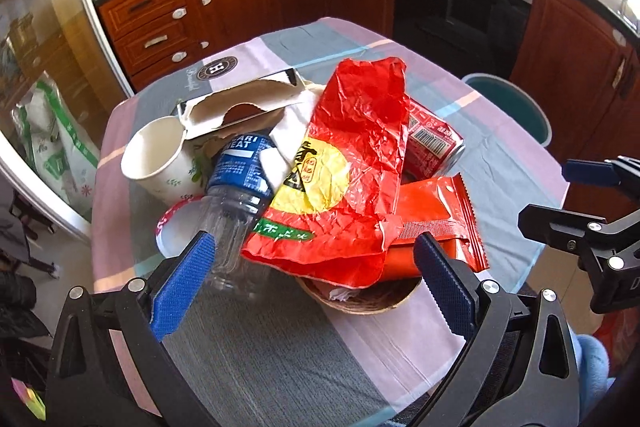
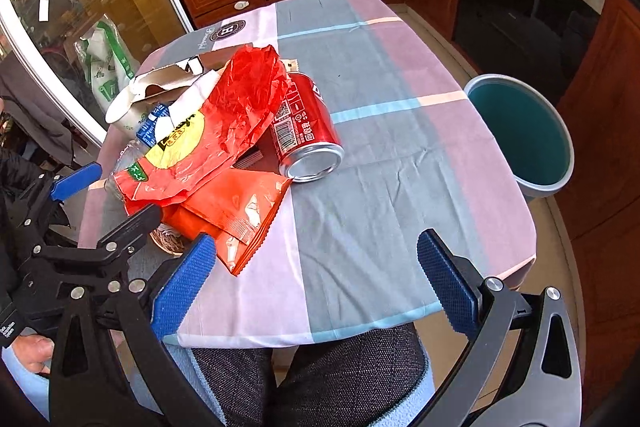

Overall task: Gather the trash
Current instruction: 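Grasp the red snack bags with the left gripper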

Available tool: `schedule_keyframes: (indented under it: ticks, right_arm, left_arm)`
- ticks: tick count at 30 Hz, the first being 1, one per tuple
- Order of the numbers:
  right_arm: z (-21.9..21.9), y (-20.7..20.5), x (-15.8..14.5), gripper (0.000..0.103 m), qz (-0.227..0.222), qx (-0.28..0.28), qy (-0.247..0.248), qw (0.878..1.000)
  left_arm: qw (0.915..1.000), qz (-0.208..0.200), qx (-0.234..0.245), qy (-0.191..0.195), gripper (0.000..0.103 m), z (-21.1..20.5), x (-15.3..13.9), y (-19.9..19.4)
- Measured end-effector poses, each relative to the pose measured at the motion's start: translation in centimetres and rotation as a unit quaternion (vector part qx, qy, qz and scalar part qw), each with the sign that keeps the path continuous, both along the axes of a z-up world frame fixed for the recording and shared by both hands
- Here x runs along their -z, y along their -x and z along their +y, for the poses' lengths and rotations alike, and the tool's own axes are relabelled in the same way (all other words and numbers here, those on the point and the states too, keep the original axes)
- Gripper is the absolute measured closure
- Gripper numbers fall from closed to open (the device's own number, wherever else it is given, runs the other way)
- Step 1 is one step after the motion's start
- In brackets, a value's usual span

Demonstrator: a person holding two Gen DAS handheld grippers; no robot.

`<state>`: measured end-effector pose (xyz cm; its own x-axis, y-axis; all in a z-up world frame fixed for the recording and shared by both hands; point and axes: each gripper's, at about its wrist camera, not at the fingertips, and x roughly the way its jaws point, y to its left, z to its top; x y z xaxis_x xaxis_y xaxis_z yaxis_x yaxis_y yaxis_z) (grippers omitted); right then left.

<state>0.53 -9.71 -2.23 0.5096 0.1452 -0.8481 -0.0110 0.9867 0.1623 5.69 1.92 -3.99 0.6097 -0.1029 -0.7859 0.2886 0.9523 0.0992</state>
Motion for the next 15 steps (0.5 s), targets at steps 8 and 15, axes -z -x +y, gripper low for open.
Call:
schedule_keyframes:
  ticks: [8,15]
  right_arm:
    - [-0.2,-1.1,1.2,0.006,0.018,-0.008,-0.028,0.999]
    - [1.6,-2.6,2.7,0.016,0.029,-0.037,-0.059,0.997]
  left_arm:
    - [0.9986,0.046,0.023,0.007,0.076,-0.3,1.9,-1.5]
    - [0.9979,0.059,0.008,0.025,0.086,0.8,2.2,-1.1]
